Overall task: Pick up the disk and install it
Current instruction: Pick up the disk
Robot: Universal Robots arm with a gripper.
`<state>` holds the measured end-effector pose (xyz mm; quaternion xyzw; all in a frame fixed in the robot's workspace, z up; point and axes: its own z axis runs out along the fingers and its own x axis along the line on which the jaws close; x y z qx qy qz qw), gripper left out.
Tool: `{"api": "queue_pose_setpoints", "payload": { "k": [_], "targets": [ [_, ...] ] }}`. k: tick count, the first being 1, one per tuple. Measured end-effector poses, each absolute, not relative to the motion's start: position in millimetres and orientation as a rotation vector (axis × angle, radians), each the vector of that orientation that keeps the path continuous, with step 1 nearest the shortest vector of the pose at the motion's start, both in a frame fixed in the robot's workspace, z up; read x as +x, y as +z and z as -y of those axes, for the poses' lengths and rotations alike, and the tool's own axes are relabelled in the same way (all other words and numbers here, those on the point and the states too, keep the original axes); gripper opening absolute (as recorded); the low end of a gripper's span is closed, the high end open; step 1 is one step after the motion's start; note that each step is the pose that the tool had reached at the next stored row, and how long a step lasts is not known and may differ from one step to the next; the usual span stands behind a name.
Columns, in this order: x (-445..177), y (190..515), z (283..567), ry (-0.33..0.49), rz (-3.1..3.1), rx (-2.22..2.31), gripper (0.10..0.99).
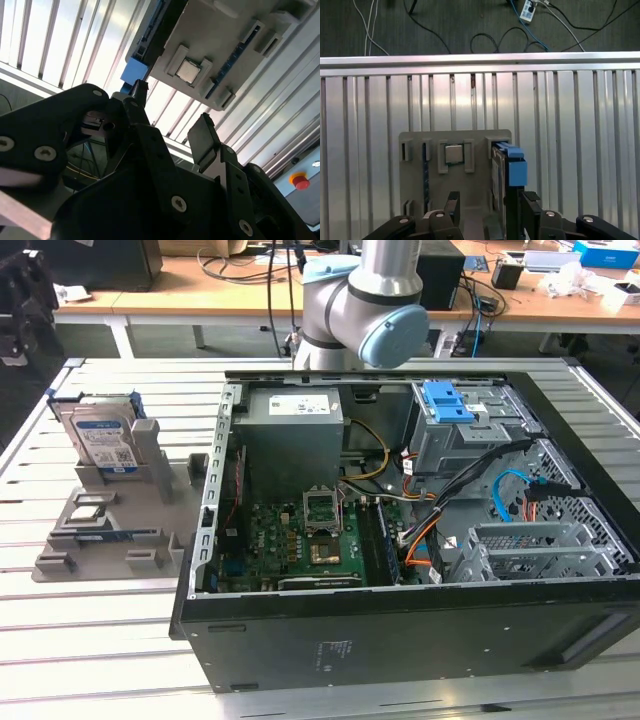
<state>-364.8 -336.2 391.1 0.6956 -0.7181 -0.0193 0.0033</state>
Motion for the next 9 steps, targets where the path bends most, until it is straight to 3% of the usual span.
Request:
{"api": "queue_pose_setpoints", "payload": {
  "k": [9],
  "targets": [
    [-364.4, 385.0, 327.0, -0.060, 2.251, 2.181, 0.600]
  ]
}}
